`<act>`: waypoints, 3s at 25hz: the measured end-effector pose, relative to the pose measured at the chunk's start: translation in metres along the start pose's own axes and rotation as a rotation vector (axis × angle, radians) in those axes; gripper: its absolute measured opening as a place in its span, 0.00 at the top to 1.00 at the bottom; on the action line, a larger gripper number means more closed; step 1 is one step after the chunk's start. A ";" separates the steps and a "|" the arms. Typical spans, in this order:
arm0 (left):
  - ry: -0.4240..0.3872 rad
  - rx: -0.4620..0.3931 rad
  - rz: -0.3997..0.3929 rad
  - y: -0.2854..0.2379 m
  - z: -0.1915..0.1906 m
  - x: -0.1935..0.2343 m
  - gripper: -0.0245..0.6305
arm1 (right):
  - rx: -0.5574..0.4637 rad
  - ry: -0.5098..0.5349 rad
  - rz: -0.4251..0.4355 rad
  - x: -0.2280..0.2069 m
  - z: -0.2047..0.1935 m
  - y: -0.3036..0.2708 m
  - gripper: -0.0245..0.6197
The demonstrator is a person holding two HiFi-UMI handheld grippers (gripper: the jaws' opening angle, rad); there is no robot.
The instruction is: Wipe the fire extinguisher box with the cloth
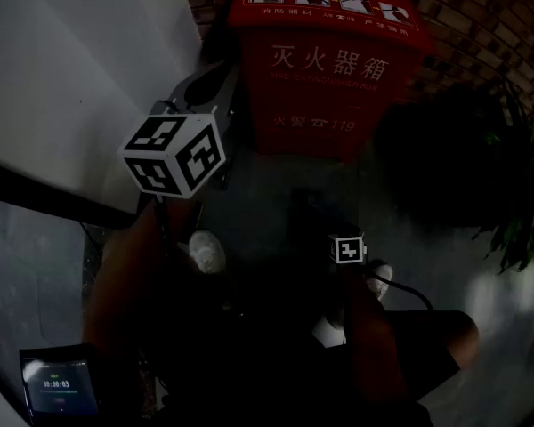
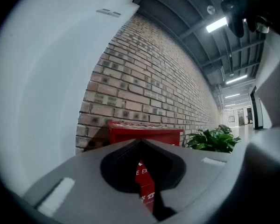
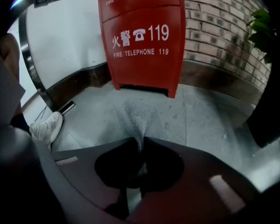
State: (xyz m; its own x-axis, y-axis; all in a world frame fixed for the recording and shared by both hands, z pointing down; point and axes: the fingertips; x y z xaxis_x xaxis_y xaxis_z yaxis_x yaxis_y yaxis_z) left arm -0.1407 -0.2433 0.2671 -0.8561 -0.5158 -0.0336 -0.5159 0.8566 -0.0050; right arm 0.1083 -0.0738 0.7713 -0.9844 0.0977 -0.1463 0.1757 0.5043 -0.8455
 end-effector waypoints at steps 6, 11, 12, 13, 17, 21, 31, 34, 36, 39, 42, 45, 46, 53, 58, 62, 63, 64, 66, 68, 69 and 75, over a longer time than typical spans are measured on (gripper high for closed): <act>0.018 0.017 0.019 0.006 -0.003 0.006 0.96 | -0.111 0.015 -0.030 -0.002 0.027 0.018 0.91; 0.026 0.017 0.027 0.007 -0.003 0.007 0.96 | -0.232 0.043 0.011 0.021 0.083 0.052 0.91; 0.025 0.017 0.030 0.007 -0.003 0.008 0.96 | -0.262 0.051 0.027 0.026 0.099 0.060 0.91; 0.021 0.017 0.032 0.007 -0.002 0.009 0.96 | -0.291 0.055 0.042 0.031 0.114 0.068 0.91; 0.048 0.021 0.038 0.003 -0.005 0.014 0.96 | -0.400 0.075 0.085 0.047 0.166 0.103 0.91; 0.140 0.047 0.063 0.002 -0.018 0.025 0.96 | -0.473 0.069 0.102 0.054 0.205 0.137 0.91; 0.070 0.079 0.119 0.009 -0.016 0.029 0.96 | -0.597 0.045 0.160 0.083 0.295 0.240 0.91; 0.085 0.069 0.102 0.009 -0.014 0.027 0.96 | -0.647 0.067 0.158 0.093 0.320 0.268 0.91; 0.093 0.067 0.097 0.008 -0.013 0.027 0.96 | -0.665 0.090 0.151 0.100 0.336 0.283 0.91; 0.112 0.064 0.095 0.012 -0.013 0.030 0.96 | -0.696 0.118 0.152 0.109 0.356 0.299 0.91; 0.137 0.055 0.085 0.014 -0.011 0.031 0.96 | -0.716 0.128 0.161 0.113 0.378 0.314 0.90; 0.149 0.027 0.061 0.015 -0.006 0.032 0.96 | -0.737 0.142 0.161 0.120 0.403 0.329 0.90; 0.157 0.012 0.052 0.017 -0.003 0.032 0.96 | -0.747 0.147 0.164 0.123 0.412 0.334 0.90; 0.172 -0.008 0.096 0.021 0.006 0.041 0.96 | -0.760 0.271 0.150 0.159 0.464 0.353 0.90; 0.221 -0.032 0.114 0.024 0.005 0.056 0.96 | -0.638 0.369 0.117 0.191 0.506 0.334 0.89; 0.219 -0.027 0.109 0.016 0.001 0.076 0.96 | -0.502 0.450 0.031 0.206 0.551 0.303 0.89; 0.233 -0.034 0.097 0.014 -0.001 0.076 0.96 | -0.470 0.461 0.014 0.206 0.557 0.295 0.88; 0.249 -0.044 0.084 0.013 -0.001 0.076 0.96 | -0.435 0.468 0.001 0.204 0.561 0.287 0.88; 0.276 -0.067 0.064 0.012 0.001 0.079 0.96 | -0.362 0.488 -0.017 0.202 0.562 0.270 0.85; 0.288 -0.084 0.055 0.010 0.005 0.081 0.96 | -0.301 0.502 -0.014 0.199 0.559 0.257 0.78; 0.291 -0.089 0.053 0.010 0.007 0.082 0.96 | -0.280 0.496 0.002 0.198 0.557 0.253 0.73; 0.312 -0.120 0.020 0.007 0.014 0.079 0.96 | -0.238 0.245 0.354 0.205 0.556 0.275 0.55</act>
State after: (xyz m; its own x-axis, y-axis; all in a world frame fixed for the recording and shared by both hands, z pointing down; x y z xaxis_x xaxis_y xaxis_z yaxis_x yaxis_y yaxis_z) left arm -0.2115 -0.2781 0.2504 -0.8248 -0.4940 0.2749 -0.4831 0.8685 0.1110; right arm -0.0498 -0.3918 0.2237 -0.8376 0.4835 -0.2544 0.5248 0.5825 -0.6207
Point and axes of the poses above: the fingertips, and each gripper's own axes: y backward along the fingers, x to its left, z out of its top, and after that the axes turned 10 degrees about -y, right-handed
